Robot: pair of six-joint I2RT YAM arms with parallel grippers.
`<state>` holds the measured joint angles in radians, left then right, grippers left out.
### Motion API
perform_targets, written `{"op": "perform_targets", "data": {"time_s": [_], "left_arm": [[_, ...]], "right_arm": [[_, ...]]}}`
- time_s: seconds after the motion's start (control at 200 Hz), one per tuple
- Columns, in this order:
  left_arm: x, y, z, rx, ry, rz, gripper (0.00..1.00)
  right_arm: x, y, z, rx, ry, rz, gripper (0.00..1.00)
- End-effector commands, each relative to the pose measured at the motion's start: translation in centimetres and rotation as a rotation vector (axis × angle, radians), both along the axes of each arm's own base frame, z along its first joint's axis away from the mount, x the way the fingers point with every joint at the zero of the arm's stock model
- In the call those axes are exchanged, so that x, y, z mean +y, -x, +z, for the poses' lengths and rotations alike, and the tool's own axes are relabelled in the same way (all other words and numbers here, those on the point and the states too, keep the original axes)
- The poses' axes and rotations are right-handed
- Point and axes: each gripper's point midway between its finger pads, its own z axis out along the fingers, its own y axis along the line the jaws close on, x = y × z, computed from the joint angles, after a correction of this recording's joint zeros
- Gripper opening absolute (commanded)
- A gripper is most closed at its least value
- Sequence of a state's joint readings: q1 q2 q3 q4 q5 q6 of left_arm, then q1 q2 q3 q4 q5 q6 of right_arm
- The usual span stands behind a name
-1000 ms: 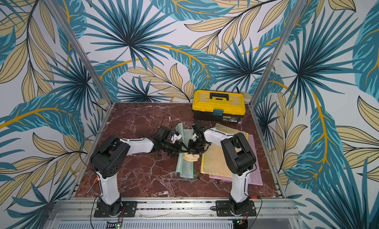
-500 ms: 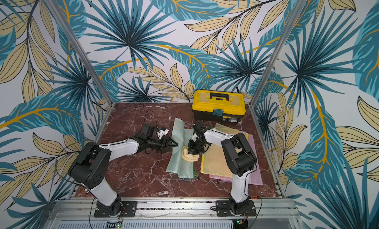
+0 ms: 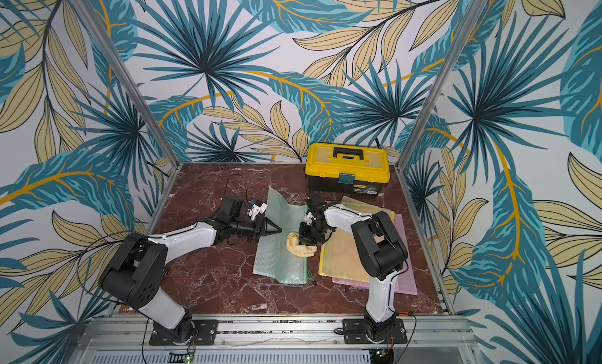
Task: Wipe the document bag
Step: Wipe the dirt from the document bag.
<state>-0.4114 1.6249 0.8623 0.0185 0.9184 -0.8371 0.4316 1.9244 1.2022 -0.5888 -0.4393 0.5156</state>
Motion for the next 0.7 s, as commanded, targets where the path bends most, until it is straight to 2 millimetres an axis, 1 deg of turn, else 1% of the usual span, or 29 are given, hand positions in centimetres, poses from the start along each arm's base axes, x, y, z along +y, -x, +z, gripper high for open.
{"op": "perform_targets", "data": {"time_s": [0.0, 0.065, 0.095, 0.26, 0.36, 0.431, 0.446, 0.501, 0.541, 0.601, 0.661, 0.691], "left_arm": [[0.5, 0.5, 0.6, -0.021, 0.01, 0.003, 0.44], [1.3, 0.7, -0.2, 0.004, -0.009, 0.027, 0.32], [1.6, 0.9, -0.7, 0.017, -0.019, 0.036, 0.29], [3.0, 2.1, -3.2, 0.063, -0.102, 0.061, 0.27], [3.8, 2.4, -4.4, 0.081, -0.175, 0.069, 0.18], [4.8, 2.4, -5.4, 0.084, -0.266, 0.08, 0.13], [5.2, 2.7, -5.8, 0.103, -0.296, 0.08, 0.12], [6.1, 2.9, -6.3, 0.106, -0.372, 0.085, 0.05], [6.5, 2.9, -6.5, 0.104, -0.399, 0.091, 0.0], [6.8, 2.8, -6.9, 0.106, -0.42, 0.103, 0.0], [7.1, 2.8, -7.6, 0.122, -0.443, 0.112, 0.0], [7.1, 2.9, -8.0, 0.13, -0.45, 0.11, 0.0]], "right_arm": [[-3.2, 4.8, -6.2, 0.178, 0.19, 0.027, 0.0], [-3.3, 5.0, -6.3, 0.182, 0.194, 0.025, 0.0], [-3.3, 5.1, -6.3, 0.183, 0.195, 0.026, 0.0], [-3.4, 5.1, -6.2, 0.182, 0.199, 0.025, 0.0], [-3.4, 5.0, -5.9, 0.178, 0.203, 0.027, 0.0], [-3.7, 4.9, -5.8, 0.176, 0.218, 0.025, 0.0], [-3.7, 4.8, -5.7, 0.172, 0.221, 0.026, 0.0], [-3.9, 4.7, -5.5, 0.164, 0.233, 0.021, 0.0], [-4.0, 4.5, -5.1, 0.157, 0.239, 0.018, 0.0], [-3.9, 4.1, -4.3, 0.142, 0.249, 0.016, 0.0], [-3.5, 3.4, -2.8, 0.091, 0.276, 0.029, 0.0], [-2.8, 3.0, -1.8, 0.058, 0.281, 0.043, 0.0]]}}
